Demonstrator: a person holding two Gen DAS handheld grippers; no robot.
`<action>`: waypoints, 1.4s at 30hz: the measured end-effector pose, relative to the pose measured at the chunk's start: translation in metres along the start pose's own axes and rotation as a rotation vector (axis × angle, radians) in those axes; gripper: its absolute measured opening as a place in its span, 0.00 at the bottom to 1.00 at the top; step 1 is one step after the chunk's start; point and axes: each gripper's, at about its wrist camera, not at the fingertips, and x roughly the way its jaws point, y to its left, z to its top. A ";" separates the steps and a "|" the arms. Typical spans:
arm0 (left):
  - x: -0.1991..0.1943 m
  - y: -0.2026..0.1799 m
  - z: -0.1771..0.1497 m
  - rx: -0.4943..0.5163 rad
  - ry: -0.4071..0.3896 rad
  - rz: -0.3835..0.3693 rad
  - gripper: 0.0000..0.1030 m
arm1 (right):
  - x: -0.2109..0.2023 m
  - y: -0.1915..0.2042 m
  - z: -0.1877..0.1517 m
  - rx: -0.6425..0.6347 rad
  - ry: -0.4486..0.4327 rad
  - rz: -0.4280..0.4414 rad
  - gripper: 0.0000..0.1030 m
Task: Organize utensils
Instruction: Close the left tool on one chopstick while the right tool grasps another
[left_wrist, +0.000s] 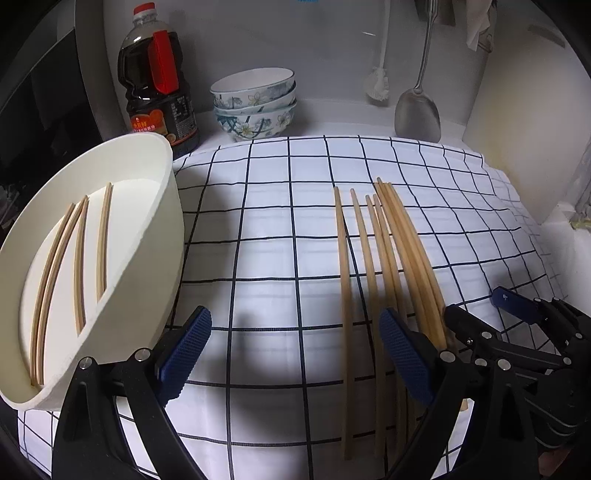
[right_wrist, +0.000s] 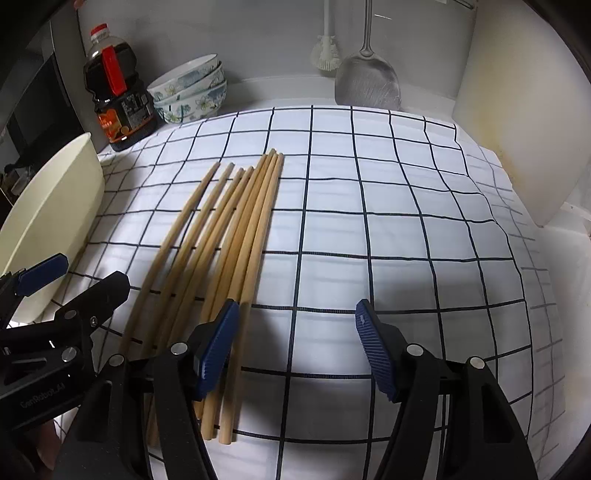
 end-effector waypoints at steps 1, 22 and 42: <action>0.001 0.001 -0.001 -0.005 0.003 0.001 0.88 | 0.000 0.000 0.000 0.001 -0.002 0.003 0.61; 0.030 0.002 -0.005 -0.047 0.088 0.048 0.88 | 0.005 -0.015 0.000 -0.043 -0.013 -0.059 0.57; 0.032 -0.029 0.014 0.024 0.078 -0.020 0.09 | 0.012 0.007 0.010 -0.135 -0.038 0.002 0.06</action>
